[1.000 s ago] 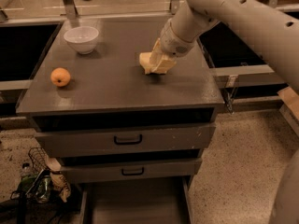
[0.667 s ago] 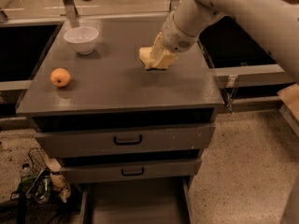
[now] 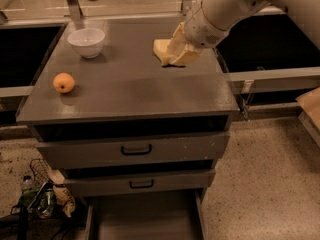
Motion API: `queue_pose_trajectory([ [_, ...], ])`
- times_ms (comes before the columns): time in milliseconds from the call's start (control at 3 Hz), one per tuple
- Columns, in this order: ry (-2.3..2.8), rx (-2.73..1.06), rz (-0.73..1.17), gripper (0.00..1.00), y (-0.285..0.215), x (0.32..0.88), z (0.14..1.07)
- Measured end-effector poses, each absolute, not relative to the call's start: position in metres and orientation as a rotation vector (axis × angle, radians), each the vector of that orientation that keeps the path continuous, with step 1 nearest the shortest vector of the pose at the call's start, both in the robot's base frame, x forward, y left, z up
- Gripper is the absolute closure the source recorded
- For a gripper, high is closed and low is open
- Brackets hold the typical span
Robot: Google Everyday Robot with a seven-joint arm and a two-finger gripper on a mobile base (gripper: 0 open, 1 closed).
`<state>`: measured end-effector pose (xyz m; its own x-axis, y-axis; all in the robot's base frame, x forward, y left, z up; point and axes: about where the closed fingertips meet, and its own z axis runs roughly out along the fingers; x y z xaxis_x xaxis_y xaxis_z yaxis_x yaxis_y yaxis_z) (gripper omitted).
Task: Place sponge into bottom drawer
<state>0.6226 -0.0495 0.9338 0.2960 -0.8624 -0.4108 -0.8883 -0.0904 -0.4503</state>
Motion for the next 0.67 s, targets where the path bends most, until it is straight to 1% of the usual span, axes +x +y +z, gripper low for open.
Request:
queue_pose_trajectory([
  [333, 1.503, -1.877, 0.052, 1.00, -0.0683, 0.5891, 0.9616],
  [667, 1.485, -1.876, 0.065, 1.00, -0.0626, 0.5910, 0.9615],
])
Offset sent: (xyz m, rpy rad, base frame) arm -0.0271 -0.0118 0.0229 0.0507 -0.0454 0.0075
